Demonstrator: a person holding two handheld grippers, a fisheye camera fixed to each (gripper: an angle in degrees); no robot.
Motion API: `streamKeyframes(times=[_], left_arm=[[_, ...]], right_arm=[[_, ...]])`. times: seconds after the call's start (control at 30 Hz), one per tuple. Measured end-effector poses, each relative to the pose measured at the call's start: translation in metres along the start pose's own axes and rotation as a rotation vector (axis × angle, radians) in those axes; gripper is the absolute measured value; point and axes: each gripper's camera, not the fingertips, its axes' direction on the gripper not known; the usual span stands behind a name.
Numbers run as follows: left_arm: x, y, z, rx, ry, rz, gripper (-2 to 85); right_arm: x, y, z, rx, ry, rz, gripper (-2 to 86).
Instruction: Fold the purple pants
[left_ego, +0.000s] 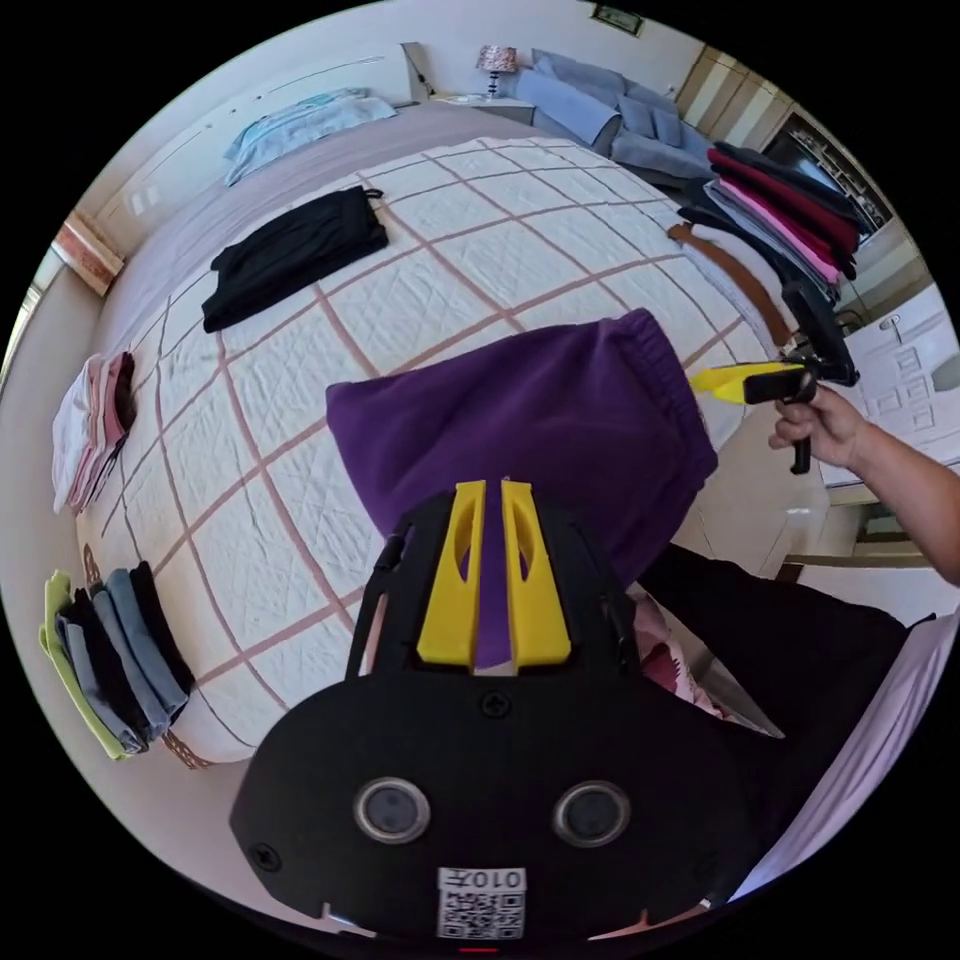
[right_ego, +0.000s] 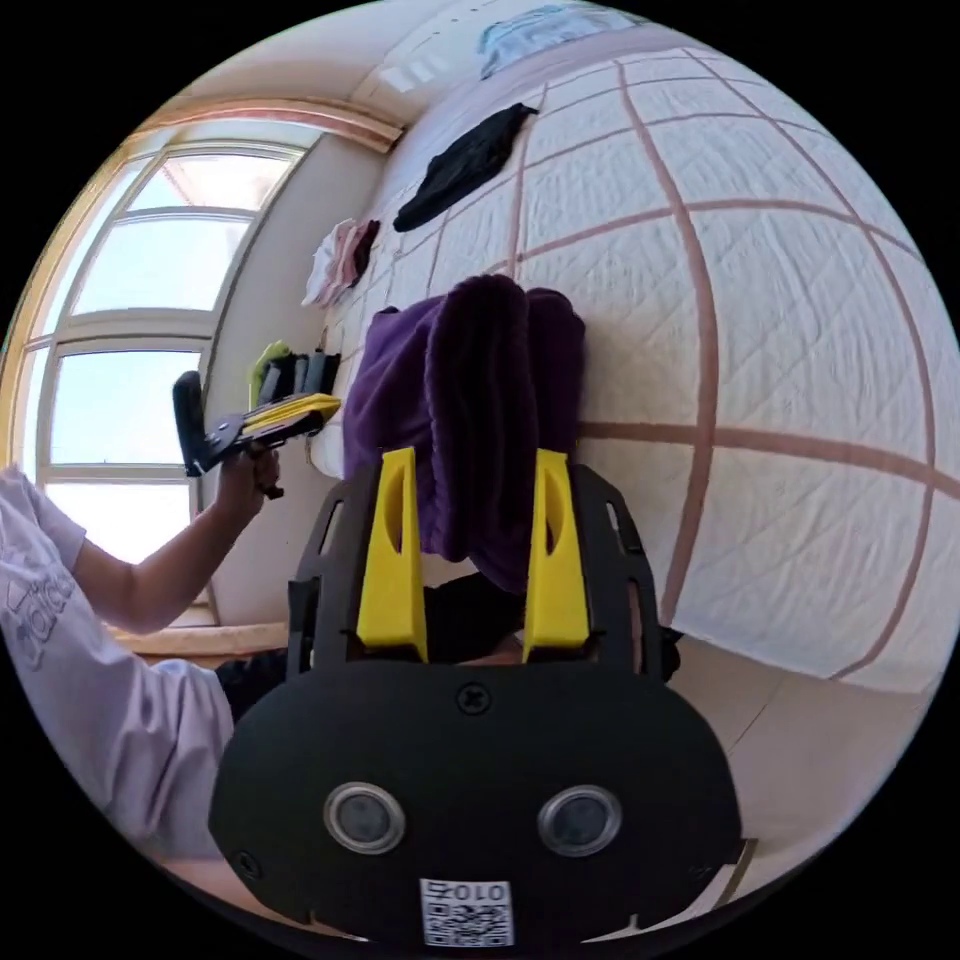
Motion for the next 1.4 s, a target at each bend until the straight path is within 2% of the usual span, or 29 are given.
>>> streamKeyframes(times=[0.07,0.17,0.23,0.37,0.5,0.57,0.63,0.73,0.77,0.93,1.0,1.07,1.23,1.4], left_arm=[[-0.004,-0.002,0.002,-0.013,-0.008,0.022,0.8],[0.0,-0.004,-0.012,0.043,-0.046,0.075,0.5],[0.004,-0.008,-0.013,0.052,-0.045,0.122,0.6],[0.014,-0.017,0.011,0.029,0.015,0.21,1.1],[0.023,-0.023,0.074,-0.072,-0.037,0.286,2.3],[0.011,-0.024,0.094,-0.081,-0.013,0.256,3.0],[-0.017,-0.027,0.088,-0.08,0.103,0.173,4.5],[-0.063,0.005,0.054,0.112,0.16,-0.058,7.0],[-0.073,0.014,0.051,0.126,0.165,-0.11,7.5],[-0.167,0.109,0.083,0.073,0.308,-0.497,12.0],[-0.193,0.132,0.1,0.079,0.376,-0.556,12.8],[-0.211,0.143,0.119,0.066,0.418,-0.561,13.4],[-0.235,0.139,0.189,-0.017,0.589,-0.406,14.5],[-0.268,0.158,0.234,-0.011,0.778,-0.425,14.2]], right_arm=[[-0.017,0.007,0.005,0.049,0.175,0.058,10.1],[-0.038,0.014,-0.004,0.063,0.284,0.048,4.9],[-0.037,0.018,-0.011,0.075,0.253,0.037,4.2],[0.025,0.022,0.004,0.016,0.038,0.212,4.3],[0.043,0.015,0.007,-0.013,0.03,0.141,6.2],[0.042,0.02,-0.004,0.0,0.072,0.132,9.9],[0.04,0.028,-0.015,0.035,0.066,0.112,12.3],[0.043,0.032,-0.013,0.006,0.066,0.124,17.1],[0.046,0.031,-0.006,-0.023,0.039,0.122,18.8],[0.054,0.018,0.025,-0.086,-0.027,0.156,19.5],[0.058,0.017,0.032,-0.094,-0.004,0.166,18.9],[0.065,0.016,0.03,-0.093,-0.044,0.21,17.9],[0.057,0.011,0.024,-0.156,-0.084,0.238,14.9],[0.041,0.008,0.019,-0.191,-0.062,0.161,14.1]])
